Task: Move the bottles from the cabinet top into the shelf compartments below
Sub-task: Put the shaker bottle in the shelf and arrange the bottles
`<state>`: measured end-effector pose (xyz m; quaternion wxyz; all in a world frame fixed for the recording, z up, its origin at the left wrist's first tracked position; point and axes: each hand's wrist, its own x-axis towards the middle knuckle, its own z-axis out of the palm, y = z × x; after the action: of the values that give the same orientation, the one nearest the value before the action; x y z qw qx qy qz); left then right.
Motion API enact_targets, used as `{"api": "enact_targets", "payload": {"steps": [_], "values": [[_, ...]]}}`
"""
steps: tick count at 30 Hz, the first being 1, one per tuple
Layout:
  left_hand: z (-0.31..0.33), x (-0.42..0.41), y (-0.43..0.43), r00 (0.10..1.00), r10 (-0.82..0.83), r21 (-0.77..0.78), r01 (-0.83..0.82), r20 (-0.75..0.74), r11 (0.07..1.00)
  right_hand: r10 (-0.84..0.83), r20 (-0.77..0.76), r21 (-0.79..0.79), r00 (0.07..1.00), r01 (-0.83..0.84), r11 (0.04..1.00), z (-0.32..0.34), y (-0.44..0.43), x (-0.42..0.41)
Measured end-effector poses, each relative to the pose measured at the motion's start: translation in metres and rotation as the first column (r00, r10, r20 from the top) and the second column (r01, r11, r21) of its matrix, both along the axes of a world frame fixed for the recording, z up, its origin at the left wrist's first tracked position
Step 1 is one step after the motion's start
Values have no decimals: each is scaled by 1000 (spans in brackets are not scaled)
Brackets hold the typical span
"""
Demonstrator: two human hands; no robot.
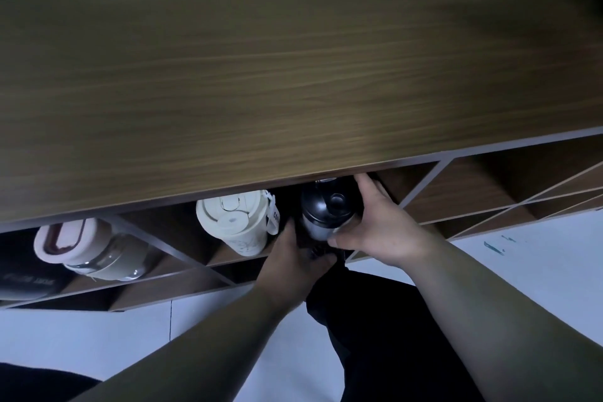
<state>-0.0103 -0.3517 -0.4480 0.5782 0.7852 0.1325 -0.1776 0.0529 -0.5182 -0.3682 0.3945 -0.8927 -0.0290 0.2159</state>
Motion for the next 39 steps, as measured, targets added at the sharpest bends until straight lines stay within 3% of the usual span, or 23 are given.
{"api": "enact_targets", "payload": {"steps": [3, 6, 9, 13, 18, 25, 39], "values": [[14, -29, 21, 990, -107, 69, 113, -91, 991, 50, 71, -43, 996, -47, 998, 17, -1, -18], [37, -53, 57, 978, -174, 211, 195, -113, 958, 77, 332, -74, 940, -56, 996, 39, 12, -44], [48, -62, 95, 996, -71, 325, 82, -44, 942, 107, 463, -52, 880, -94, 994, 53, 41, -62], [57, -61, 119, 995, 97, 302, -93, 2, 949, 184, 390, -47, 902, -180, 983, 51, 81, -65], [59, -60, 113, 996, 50, 249, -67, 73, 966, 185, 344, -130, 921, -148, 980, 43, 113, -55], [60, -38, 117, 979, 61, 194, -100, 194, 976, 131, 272, -91, 953, -110, 990, 34, 136, -44], [55, -28, 115, 975, 87, 224, -134, 205, 965, 87, 278, -112, 957, -58, 992, 28, 139, -40]]}}
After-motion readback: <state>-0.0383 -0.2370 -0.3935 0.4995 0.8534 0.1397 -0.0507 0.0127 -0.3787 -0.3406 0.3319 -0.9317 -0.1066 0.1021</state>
